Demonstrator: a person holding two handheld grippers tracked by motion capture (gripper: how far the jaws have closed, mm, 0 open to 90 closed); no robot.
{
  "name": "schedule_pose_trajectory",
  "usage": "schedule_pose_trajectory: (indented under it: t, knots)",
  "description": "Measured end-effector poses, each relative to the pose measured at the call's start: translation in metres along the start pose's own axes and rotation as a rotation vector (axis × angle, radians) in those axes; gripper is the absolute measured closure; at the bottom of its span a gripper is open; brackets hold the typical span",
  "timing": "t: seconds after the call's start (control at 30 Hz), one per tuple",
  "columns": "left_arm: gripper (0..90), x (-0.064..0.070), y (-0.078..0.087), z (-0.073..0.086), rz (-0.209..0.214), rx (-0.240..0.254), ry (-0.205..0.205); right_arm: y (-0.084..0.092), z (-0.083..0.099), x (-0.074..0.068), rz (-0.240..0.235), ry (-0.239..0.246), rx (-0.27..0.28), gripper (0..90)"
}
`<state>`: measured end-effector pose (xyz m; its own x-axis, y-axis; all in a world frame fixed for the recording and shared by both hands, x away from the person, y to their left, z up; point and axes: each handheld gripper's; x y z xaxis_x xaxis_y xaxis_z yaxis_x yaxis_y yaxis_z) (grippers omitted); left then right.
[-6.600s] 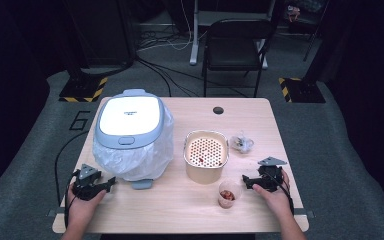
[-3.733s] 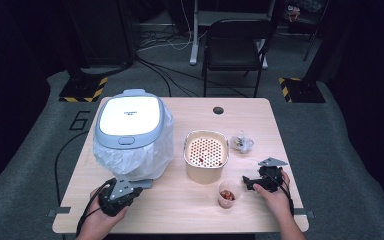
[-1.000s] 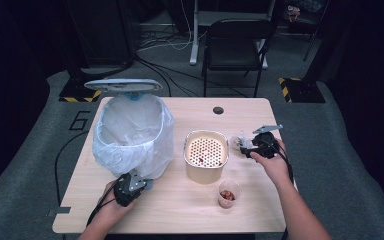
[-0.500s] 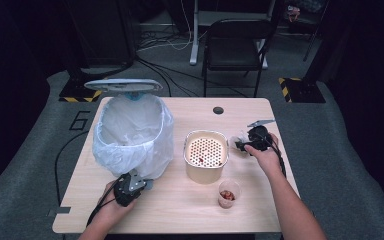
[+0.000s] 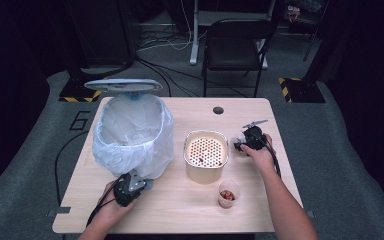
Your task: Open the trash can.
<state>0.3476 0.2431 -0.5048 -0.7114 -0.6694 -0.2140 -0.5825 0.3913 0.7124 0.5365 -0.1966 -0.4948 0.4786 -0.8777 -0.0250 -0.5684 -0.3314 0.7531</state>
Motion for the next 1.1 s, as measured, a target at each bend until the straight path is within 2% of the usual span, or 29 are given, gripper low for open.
schedule_pose_trajectory:
  t: [0.1,0.33,0.5,0.7,0.87,0.93,0.97,1.1]
  knots:
    - [90.0,0.000,0.000,0.000,0.000,0.000,-0.002,-0.004,0.004,0.001,0.000,0.002,0.004,48.4]
    - [90.0,0.000,0.000,0.000,-0.001,-0.001,-0.003,-0.003,0.006,0.001,-0.003,-0.009,-0.010,56.5]
    - [90.0,0.001,-0.001,0.000,-0.006,0.007,-0.002,-0.002,0.005,-0.002,0.011,0.013,-0.010,62.1]
    - [90.0,0.000,0.000,0.000,-0.001,-0.001,-0.004,0.004,0.004,-0.002,-0.032,-0.022,-0.013,66.8]
    - [90.0,0.000,0.000,0.000,-0.001,-0.001,-0.003,0.021,0.001,-0.005,-0.077,-0.017,-0.001,67.3]
    - [90.0,0.000,0.000,0.000,-0.001,-0.001,-0.003,0.037,-0.002,-0.007,-0.081,0.004,0.013,67.2]
    - [90.0,0.000,0.000,0.000,-0.001,-0.001,-0.003,0.037,-0.002,-0.007,-0.081,0.004,0.013,67.2]
    - [90.0,0.000,0.000,0.000,-0.001,-0.001,-0.004,0.060,-0.004,-0.012,-0.096,0.029,0.033,67.2]
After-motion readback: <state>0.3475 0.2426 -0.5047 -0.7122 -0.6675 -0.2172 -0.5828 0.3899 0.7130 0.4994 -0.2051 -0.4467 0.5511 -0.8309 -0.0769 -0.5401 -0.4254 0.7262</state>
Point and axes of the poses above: each handheld gripper's, and its own axes: y roughly backward along the jaws, z roughly out of its underside, x roughly to its right, and after that the axes turned 3 degrees about x, right-handed
